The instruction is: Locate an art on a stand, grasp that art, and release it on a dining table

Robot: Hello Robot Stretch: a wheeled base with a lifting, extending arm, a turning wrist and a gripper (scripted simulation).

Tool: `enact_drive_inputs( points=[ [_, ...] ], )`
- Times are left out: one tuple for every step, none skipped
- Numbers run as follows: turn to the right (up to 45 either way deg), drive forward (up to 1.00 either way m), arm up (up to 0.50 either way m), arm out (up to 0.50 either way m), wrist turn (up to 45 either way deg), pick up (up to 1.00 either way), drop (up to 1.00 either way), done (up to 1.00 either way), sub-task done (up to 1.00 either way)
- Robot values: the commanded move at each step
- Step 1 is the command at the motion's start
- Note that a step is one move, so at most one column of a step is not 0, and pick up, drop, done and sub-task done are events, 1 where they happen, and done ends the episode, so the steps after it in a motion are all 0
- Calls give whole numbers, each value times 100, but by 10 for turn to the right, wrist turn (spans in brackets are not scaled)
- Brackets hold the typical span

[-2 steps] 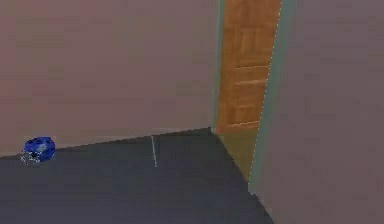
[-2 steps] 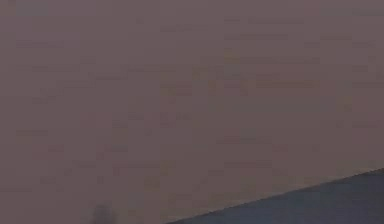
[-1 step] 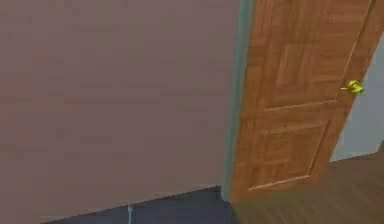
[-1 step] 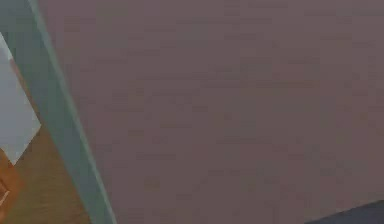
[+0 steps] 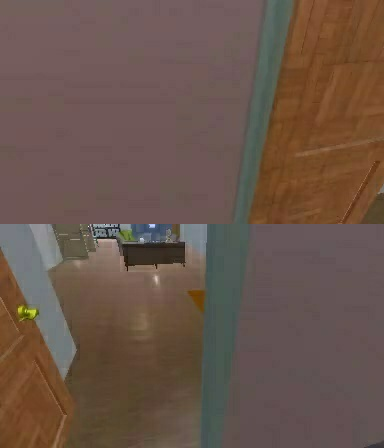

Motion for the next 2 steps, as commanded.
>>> enact_drive_inputs(
  points=[
    [420,0,0,0,0,0,0,0,0],
    [0,30,0,0,0,0,0,0,0]
  ],
)
